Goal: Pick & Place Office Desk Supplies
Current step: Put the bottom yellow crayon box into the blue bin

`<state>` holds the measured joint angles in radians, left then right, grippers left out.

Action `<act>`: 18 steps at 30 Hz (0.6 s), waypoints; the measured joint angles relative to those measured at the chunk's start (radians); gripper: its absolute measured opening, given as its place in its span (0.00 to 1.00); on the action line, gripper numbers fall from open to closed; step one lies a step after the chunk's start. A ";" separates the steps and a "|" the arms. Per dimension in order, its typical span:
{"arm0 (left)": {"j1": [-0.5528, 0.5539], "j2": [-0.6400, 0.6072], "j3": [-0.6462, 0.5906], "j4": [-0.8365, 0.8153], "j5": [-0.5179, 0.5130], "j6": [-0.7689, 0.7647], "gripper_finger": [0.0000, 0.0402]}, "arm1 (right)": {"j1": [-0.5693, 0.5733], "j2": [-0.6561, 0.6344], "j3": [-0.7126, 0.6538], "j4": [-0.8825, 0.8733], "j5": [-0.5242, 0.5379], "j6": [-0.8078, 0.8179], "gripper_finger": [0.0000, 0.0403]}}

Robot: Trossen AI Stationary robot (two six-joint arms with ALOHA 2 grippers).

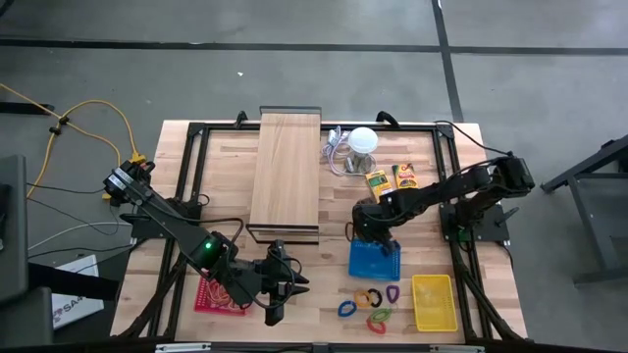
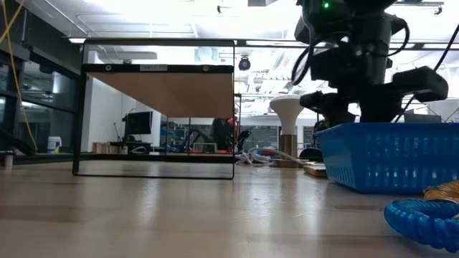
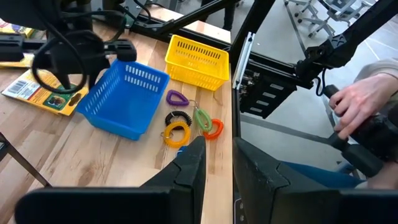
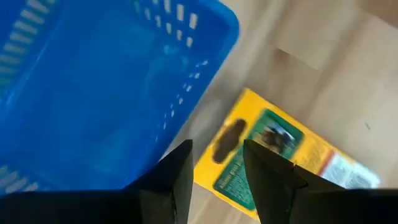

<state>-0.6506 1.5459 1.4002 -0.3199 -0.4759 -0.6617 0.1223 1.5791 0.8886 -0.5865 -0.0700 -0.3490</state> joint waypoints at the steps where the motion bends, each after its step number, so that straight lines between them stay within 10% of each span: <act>1: 0.000 0.000 0.000 0.000 0.000 0.000 0.19 | 0.000 0.000 0.000 0.000 -0.006 -0.026 0.32; 18: 0.000 0.000 0.000 0.005 0.000 0.000 0.19 | -0.014 0.060 0.000 0.029 -0.054 -0.033 0.32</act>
<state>-0.6506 1.5459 1.4002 -0.3148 -0.4759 -0.6617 0.1085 1.6395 0.8886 -0.5580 -0.1236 -0.3820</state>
